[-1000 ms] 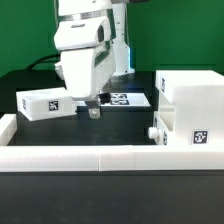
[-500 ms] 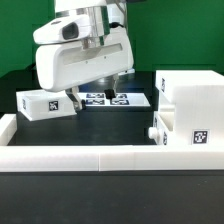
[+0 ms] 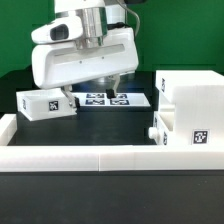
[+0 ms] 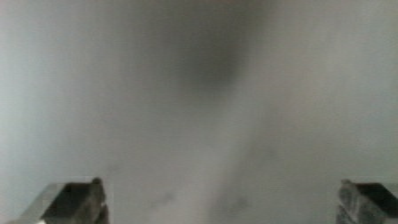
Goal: Assemble drawer
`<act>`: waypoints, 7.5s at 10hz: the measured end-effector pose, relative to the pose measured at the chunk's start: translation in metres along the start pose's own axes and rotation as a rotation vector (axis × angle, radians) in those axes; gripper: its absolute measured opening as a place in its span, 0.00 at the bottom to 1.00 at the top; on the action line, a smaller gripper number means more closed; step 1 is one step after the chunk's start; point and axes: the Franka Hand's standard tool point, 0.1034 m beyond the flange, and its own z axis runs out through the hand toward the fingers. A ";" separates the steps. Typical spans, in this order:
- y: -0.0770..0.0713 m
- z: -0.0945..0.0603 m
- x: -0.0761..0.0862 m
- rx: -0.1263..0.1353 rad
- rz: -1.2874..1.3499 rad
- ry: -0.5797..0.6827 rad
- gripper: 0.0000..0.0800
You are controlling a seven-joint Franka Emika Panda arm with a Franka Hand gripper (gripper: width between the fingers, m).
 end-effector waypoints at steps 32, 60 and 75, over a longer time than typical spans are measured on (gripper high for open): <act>-0.007 0.031 -0.133 -0.064 0.006 -0.047 0.05; -0.008 0.001 0.041 -0.026 -1.011 -0.090 0.05; -0.015 0.005 0.086 -0.004 -1.091 -0.090 0.05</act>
Offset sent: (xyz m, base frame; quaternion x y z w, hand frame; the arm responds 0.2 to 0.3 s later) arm -0.0635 0.0000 -0.0099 -0.0034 -0.0211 0.0408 0.9989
